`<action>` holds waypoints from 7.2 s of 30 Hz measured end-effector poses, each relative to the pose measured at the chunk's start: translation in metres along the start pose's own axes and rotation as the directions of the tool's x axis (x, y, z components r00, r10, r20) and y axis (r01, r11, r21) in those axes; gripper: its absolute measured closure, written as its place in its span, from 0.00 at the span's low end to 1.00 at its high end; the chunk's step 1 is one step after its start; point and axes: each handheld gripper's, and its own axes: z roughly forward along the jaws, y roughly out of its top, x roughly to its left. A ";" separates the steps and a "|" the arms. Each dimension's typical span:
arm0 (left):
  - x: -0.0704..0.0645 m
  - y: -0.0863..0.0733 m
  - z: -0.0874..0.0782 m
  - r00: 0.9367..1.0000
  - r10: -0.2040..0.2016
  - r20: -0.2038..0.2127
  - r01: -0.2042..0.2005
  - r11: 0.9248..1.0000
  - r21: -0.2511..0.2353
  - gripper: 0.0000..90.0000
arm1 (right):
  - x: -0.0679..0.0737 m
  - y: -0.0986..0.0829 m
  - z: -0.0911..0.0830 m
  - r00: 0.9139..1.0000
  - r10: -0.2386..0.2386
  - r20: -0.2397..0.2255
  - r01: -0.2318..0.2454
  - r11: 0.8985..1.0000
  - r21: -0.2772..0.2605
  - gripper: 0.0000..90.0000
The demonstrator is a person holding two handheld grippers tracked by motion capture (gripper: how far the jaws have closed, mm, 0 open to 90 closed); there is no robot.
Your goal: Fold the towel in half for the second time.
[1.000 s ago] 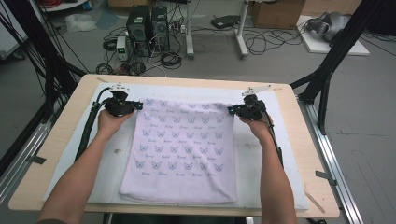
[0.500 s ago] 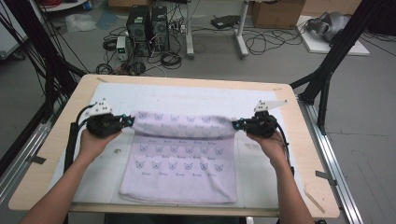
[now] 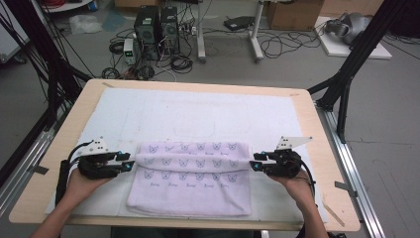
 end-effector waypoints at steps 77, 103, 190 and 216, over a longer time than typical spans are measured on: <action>-0.077 -0.014 -0.031 0.963 0.185 0.196 -0.197 0.979 0.044 0.65 | 0.078 -0.019 -0.017 0.942 -0.160 -0.296 0.169 0.986 0.004 0.73; 0.004 0.022 0.042 0.999 0.014 -0.043 -0.013 1.000 0.014 0.55 | -0.001 0.013 0.042 0.995 -0.091 0.025 0.090 0.995 0.053 0.52; -0.002 0.007 0.034 0.997 0.078 0.020 -0.078 0.996 0.031 0.67 | 0.008 -0.002 0.042 0.993 -0.115 0.032 0.112 0.990 0.091 0.61; -0.008 0.002 0.030 0.995 0.098 -0.028 -0.095 0.993 0.073 0.73 | 0.009 -0.007 0.035 0.995 -0.103 -0.009 0.103 0.992 0.074 0.78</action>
